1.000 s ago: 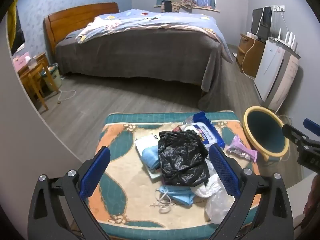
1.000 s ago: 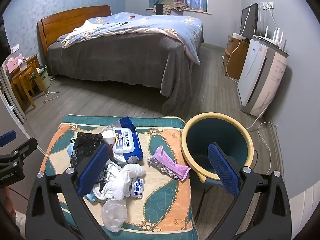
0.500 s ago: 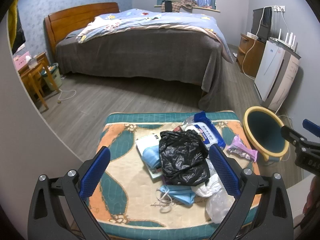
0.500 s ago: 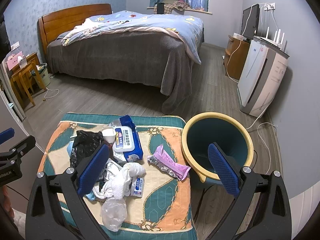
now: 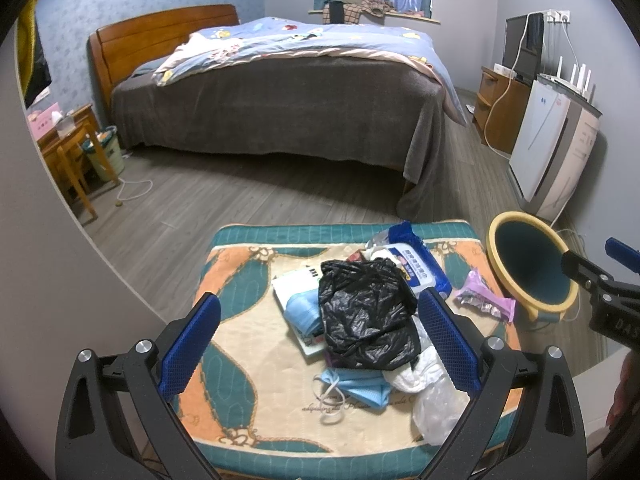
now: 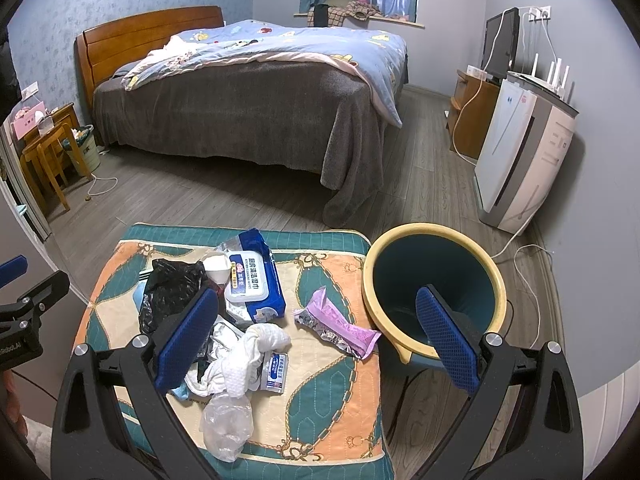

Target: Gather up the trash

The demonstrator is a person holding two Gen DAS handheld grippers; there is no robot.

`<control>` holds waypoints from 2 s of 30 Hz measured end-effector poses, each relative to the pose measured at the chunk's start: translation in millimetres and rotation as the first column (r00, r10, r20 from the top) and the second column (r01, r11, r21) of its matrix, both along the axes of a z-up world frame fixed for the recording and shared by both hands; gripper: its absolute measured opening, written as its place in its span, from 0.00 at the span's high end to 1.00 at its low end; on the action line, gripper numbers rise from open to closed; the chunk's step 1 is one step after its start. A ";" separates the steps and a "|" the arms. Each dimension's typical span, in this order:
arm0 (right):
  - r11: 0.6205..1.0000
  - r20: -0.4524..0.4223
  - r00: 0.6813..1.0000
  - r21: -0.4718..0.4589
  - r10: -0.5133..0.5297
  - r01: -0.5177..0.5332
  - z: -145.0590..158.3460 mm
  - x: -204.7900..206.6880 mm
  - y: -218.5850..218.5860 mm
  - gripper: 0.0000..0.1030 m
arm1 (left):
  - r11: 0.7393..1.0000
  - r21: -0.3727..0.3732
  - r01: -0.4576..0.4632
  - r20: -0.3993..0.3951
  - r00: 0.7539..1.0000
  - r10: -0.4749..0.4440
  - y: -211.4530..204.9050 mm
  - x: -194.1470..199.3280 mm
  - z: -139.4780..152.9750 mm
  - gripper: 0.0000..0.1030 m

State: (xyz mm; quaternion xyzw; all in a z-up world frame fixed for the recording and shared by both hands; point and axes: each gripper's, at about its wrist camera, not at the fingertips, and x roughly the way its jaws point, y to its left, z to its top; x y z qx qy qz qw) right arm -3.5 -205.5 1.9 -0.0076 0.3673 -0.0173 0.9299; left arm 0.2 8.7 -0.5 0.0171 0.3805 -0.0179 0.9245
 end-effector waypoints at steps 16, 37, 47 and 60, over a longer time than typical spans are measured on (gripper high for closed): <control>1.000 -0.005 1.000 -0.001 0.000 0.000 -3.1 0.0 -0.6 0.05 | 1.000 0.002 -0.001 -0.001 1.000 0.001 -0.5 -0.5 -0.1 0.05; 1.000 -0.017 1.000 -0.001 -0.003 0.003 -7.1 0.0 -1.8 0.05 | 1.000 -0.001 0.001 -0.002 1.000 -0.001 1.2 -3.1 -1.4 0.05; 0.999 -0.023 0.998 0.005 -0.050 0.050 -1.2 3.6 -8.7 0.05 | 1.000 0.029 0.010 -0.001 1.000 -0.009 -2.1 -8.1 -3.4 0.05; 0.998 -0.035 0.998 0.018 -0.061 0.062 -15.5 45.1 -20.4 0.06 | 0.997 0.069 -0.019 0.045 0.999 0.016 5.3 39.6 -15.8 0.05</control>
